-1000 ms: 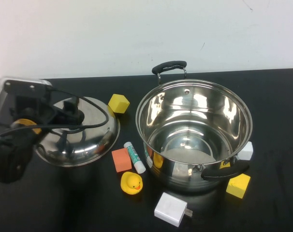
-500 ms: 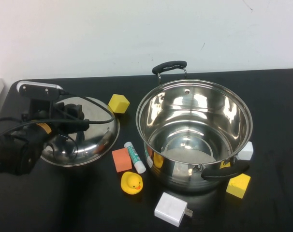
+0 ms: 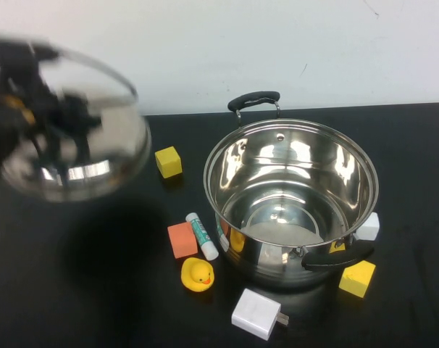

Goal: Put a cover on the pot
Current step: Place the pot lid on the pot

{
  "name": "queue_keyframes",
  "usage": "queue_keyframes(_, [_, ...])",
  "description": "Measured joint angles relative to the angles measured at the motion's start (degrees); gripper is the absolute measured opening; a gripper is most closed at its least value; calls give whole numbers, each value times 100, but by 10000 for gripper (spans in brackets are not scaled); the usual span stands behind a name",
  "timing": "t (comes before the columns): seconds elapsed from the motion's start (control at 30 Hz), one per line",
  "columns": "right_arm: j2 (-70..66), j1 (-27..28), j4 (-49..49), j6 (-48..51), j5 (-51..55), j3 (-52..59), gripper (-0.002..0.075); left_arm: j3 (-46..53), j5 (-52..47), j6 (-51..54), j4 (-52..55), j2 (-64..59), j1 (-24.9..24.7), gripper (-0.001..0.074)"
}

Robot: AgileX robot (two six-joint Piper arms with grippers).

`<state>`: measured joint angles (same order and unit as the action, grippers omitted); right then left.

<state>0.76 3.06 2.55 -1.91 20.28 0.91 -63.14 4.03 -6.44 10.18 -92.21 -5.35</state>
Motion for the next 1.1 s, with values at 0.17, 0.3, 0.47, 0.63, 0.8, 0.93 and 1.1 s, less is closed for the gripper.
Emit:
queue_keyframes(0.17, [0, 0, 0, 0, 0, 0, -2, -698, -678, 0, -100, 642, -264, 336])
queue_keyframes(0.3, [0, 0, 0, 0, 0, 0, -2, -781, -783, -37, -283, 789, -886, 336])
queue_keyframes(0.47, [0, 0, 0, 0, 0, 0, -2, -781, -908, -74, -344, 755, -2111, 336])
queue_keyframes(0.63, [0, 0, 0, 0, 0, 0, -2, -781, -537, -74, -331, 590, -3009, 336])
queue_keyframes(0.8, [0, 0, 0, 0, 0, 0, -2, -781, 27, -95, -331, 169, -3200, 336])
queue_keyframes(0.93, [0, 0, 0, 0, 0, 0, -2, -781, 73, -133, -331, -124, -3200, 336])
queue_keyframes(1.1, [0, 0, 0, 0, 0, 0, -2, -781, 91, -273, -331, -199, -3263, 336])
